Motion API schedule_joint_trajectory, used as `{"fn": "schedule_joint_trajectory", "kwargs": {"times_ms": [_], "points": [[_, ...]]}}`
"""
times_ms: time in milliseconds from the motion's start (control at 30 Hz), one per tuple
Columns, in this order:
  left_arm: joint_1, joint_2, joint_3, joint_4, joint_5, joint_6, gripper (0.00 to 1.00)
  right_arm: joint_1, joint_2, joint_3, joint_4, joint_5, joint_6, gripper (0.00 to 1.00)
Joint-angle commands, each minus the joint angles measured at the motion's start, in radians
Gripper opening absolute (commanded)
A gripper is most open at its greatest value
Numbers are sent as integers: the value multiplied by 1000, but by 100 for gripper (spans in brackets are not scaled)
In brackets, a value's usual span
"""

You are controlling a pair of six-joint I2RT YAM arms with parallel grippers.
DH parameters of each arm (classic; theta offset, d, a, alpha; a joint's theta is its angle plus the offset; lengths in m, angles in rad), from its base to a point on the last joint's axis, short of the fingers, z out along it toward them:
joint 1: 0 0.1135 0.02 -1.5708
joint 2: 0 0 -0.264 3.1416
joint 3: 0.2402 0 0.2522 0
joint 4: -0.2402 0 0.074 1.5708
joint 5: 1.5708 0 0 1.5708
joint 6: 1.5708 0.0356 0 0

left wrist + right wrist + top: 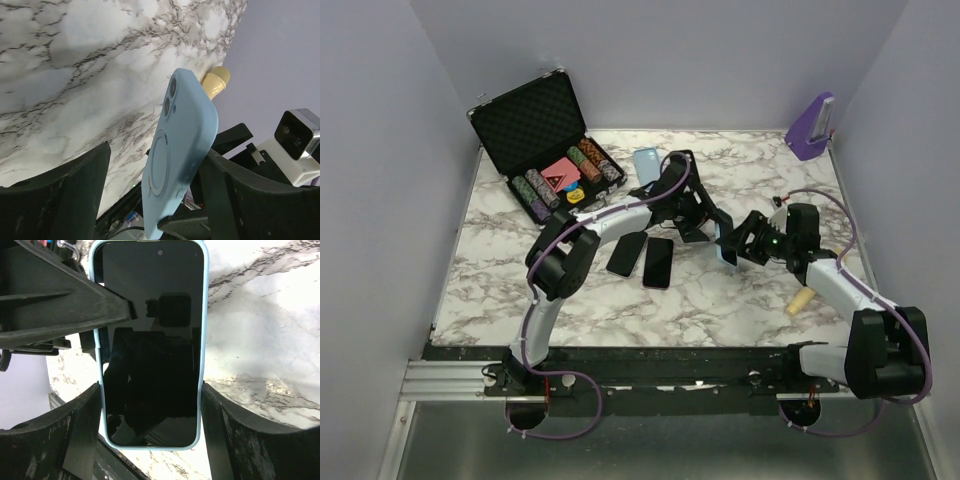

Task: Take the phone out of the phone case
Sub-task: Pick up the phone at the center of the board, then remove the phone case from the phone.

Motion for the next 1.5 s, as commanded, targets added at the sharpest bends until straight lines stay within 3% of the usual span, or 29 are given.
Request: {"fn": "schedule_joint_trajectory", "kwargs": {"times_ms": [0, 167, 267, 300, 367, 433, 500, 633, 733, 867, 1033, 1300, 1467], "points": [[-22, 15, 34, 37, 18, 20, 73, 1, -62, 6, 42, -99, 16, 0], [-24, -31, 8, 65, 7, 80, 45, 2, -87, 37, -11, -121, -16, 1], [-24, -78, -12, 95, 24, 105, 25, 10, -79, 64, -34, -141, -39, 7], [-24, -93, -20, 102, 23, 117, 19, 15, -76, 79, -52, -150, -48, 14], [-22, -147, -15, 74, 4, 180, 6, 25, -77, 99, -75, -171, -66, 47], [-18, -211, -18, 27, -37, 269, 0, 28, -96, 116, -96, -207, -85, 75], [-10, -294, -62, 40, -59, 359, 0, 30, -114, 142, -138, -243, -108, 88], [17, -487, -214, 149, -37, 480, 0, 53, -146, 143, -43, -389, -25, 95], [62, -604, -321, 258, 60, 487, 0, 142, -143, 150, 57, -457, 18, 95], [129, -695, -427, 425, 232, 387, 0, 257, -146, 166, 159, -481, 64, 89], [180, -764, -507, 577, 344, 258, 0, 269, -150, 90, 572, -564, 341, 58], [194, -830, -504, 611, 406, 169, 0, 302, -131, 97, 664, -612, 349, 30], [209, -839, -520, 673, 435, 74, 0, 343, -125, 67, 854, -656, 423, 31]]}}
